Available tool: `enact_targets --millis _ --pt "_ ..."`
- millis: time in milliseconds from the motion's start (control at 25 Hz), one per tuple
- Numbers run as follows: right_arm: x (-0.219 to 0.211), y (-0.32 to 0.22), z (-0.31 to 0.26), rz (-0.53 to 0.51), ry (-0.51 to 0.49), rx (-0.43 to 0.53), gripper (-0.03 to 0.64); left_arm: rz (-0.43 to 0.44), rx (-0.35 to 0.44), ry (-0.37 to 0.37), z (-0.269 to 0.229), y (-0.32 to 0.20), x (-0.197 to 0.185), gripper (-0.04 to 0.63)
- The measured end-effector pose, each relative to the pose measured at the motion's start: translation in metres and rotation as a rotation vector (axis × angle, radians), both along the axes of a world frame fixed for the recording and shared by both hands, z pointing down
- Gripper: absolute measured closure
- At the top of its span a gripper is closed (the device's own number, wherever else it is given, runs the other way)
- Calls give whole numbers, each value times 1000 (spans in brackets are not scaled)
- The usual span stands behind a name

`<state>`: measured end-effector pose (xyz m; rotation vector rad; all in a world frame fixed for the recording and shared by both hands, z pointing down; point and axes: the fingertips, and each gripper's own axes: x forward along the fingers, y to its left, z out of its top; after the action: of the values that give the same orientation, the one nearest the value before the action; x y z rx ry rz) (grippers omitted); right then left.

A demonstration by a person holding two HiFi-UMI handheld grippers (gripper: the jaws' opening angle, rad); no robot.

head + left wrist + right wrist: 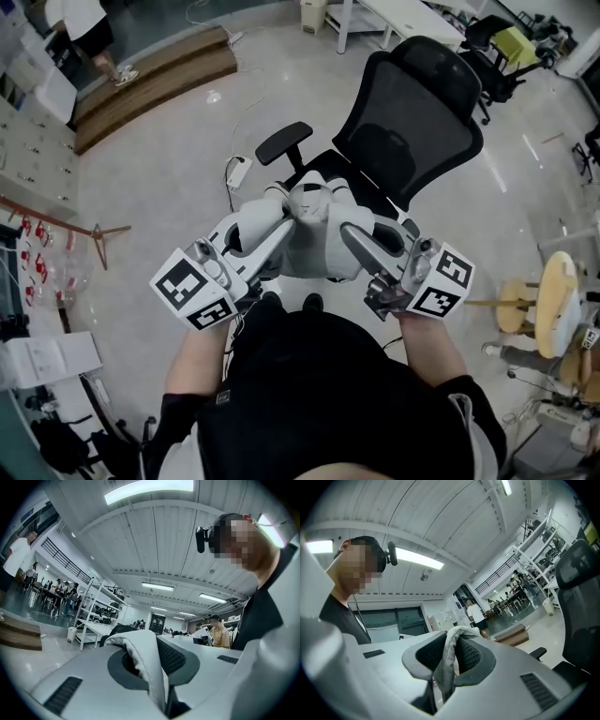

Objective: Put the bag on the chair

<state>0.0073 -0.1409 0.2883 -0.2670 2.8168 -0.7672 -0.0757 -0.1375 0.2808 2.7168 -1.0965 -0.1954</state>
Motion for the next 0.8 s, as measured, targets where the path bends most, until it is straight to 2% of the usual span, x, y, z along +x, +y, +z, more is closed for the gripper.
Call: enact_targets --millis 240,480,600,800 --pt "0 -50 2 90 -22 -17 549 74 -3 3 0 -59 -2 538" --pt "-22 -115 9 231 -26 -37 549 222 -14 21 11 -134 -24 540" --pt "-35 -162 14 343 -22 -58 549 326 -30 39 18 -181 -35 540" --pt "-40 -202 25 586 -8 -111 549 571 -45 32 30 -226 -42 540"
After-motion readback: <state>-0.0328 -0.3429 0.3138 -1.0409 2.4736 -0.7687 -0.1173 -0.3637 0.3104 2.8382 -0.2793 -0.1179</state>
